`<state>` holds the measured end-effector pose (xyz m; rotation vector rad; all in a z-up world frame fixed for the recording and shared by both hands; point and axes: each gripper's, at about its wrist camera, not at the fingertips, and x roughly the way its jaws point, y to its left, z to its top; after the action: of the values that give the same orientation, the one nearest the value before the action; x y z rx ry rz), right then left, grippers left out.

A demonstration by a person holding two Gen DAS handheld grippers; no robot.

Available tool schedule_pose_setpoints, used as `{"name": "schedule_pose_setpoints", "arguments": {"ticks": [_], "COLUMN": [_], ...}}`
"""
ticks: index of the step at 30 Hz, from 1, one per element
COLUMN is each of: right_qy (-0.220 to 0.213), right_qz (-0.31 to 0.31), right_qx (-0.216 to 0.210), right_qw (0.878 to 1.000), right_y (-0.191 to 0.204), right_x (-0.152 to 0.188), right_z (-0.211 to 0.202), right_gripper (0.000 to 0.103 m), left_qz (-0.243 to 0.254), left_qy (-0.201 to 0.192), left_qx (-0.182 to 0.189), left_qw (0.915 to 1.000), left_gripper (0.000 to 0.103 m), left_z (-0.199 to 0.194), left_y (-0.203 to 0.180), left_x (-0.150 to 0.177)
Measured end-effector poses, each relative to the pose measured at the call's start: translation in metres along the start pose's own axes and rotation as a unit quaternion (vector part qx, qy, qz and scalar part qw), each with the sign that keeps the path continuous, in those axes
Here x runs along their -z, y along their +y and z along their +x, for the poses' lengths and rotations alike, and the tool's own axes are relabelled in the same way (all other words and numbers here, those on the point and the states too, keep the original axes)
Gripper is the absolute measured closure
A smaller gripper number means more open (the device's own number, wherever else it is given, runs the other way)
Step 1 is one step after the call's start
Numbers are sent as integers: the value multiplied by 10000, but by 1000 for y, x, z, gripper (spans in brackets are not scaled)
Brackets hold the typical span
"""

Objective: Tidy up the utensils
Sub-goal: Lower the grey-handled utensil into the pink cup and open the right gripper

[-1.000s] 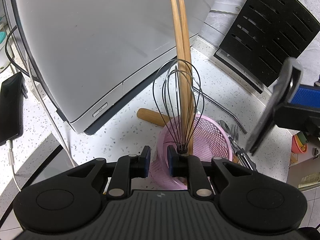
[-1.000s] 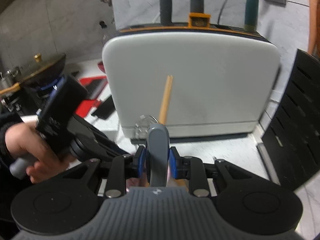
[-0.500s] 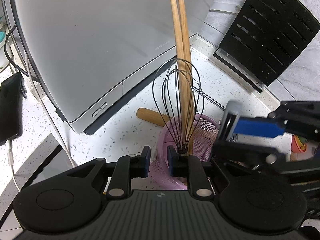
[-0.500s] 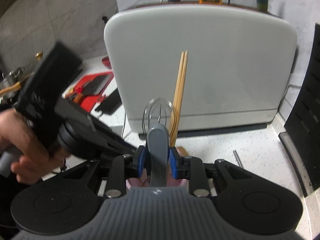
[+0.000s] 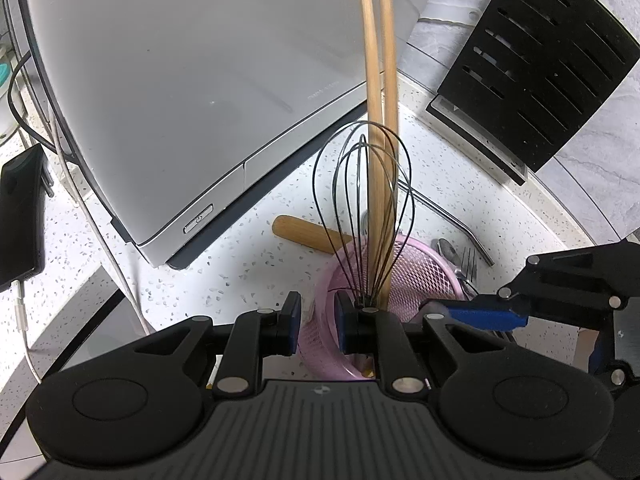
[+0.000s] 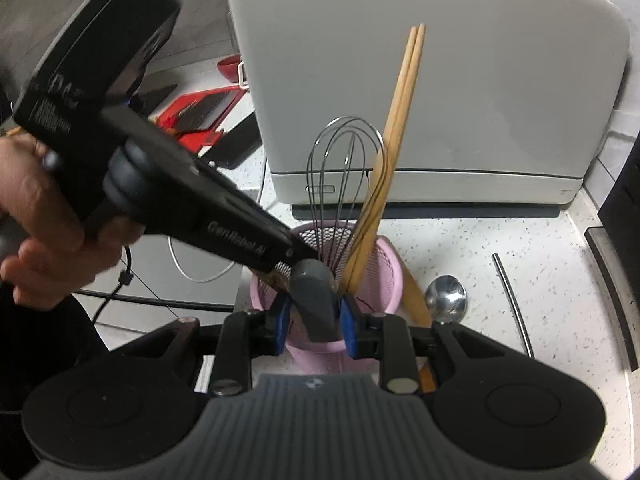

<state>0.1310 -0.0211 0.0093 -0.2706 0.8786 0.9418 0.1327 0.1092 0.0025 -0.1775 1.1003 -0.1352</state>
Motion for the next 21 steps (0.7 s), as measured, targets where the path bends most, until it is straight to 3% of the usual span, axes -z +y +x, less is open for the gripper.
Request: {"name": "schedule_pose_setpoints", "arguments": {"ticks": [4,16,21], "right_qy": [-13,-315,-158], "right_qz": [-1,357,591], "right_qx": [-28,153,408], "right_qw": [10000,9987,9973], "right_y": [0,-26,-43], "right_x": [-2,6,23], "right_z": [-4,-36,-36], "right_gripper": [70,69,69], "left_qz": [-4,-6,-11], "left_qy": [-4,-7,-2], "left_qx": [1,4,-6], "left_qw": [10000,10000,10000], "left_gripper": [84,84,84], "left_z": [0,-1,-2], "left_y": [0,1,2], "left_x": [0,0,0]}}
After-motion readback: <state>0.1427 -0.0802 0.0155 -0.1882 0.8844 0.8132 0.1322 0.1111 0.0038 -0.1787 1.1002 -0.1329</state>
